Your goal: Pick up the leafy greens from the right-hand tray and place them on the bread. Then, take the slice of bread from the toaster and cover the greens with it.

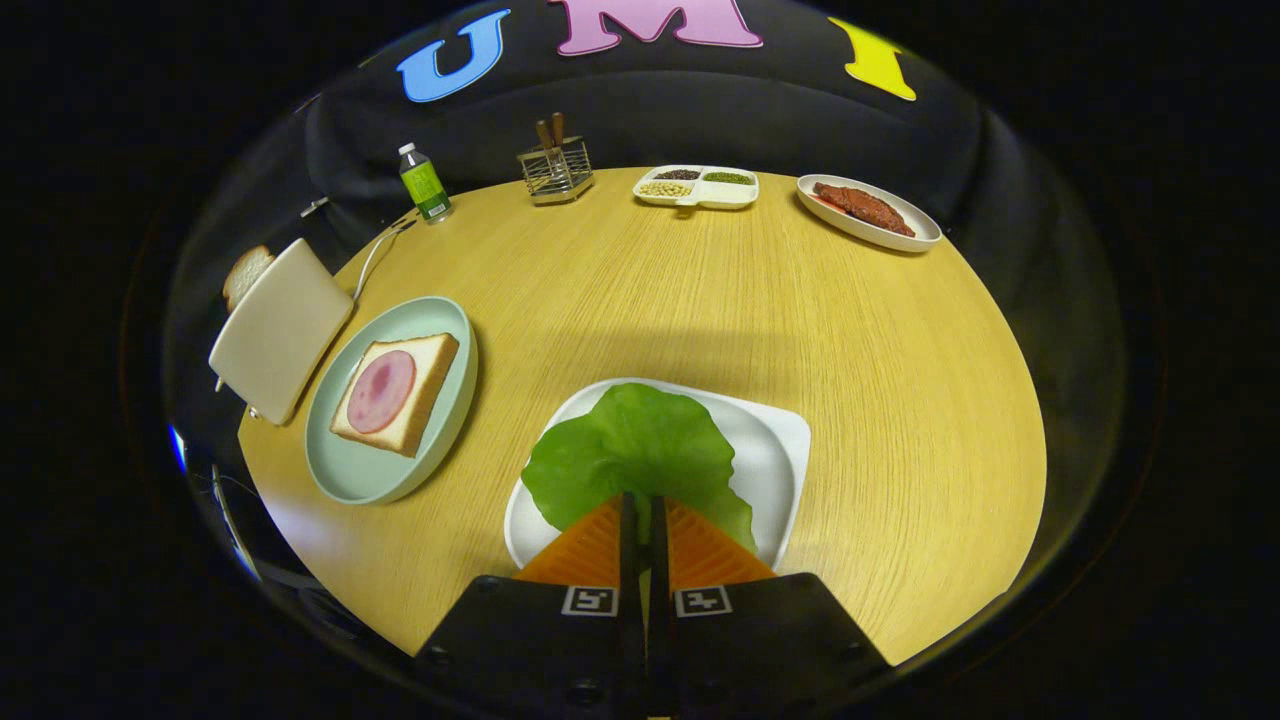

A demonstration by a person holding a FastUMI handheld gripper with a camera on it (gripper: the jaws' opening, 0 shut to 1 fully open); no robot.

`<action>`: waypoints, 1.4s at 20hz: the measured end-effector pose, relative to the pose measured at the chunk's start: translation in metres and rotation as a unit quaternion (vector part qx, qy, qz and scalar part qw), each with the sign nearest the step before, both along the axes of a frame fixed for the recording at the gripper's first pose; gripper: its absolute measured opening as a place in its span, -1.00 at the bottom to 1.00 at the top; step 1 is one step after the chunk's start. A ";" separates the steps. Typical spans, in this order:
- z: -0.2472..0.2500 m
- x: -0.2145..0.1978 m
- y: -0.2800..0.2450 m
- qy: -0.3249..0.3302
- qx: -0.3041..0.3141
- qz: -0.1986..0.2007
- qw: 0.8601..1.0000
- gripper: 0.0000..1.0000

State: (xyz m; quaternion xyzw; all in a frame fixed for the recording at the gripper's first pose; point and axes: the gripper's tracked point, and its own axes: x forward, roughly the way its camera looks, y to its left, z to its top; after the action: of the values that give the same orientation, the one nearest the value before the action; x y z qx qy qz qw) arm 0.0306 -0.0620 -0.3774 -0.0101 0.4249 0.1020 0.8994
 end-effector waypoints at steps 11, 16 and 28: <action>0.069 -0.006 0.013 -0.068 -0.030 0.027 0.997 -0.89; 0.118 0.003 0.030 -0.107 -0.037 0.018 0.993 -0.89; 0.153 0.014 0.139 -0.152 -0.068 0.061 0.984 -0.89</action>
State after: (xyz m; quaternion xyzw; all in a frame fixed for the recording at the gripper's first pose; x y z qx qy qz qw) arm 0.0441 0.0769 -0.2242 -0.1125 0.2878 0.1253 0.9428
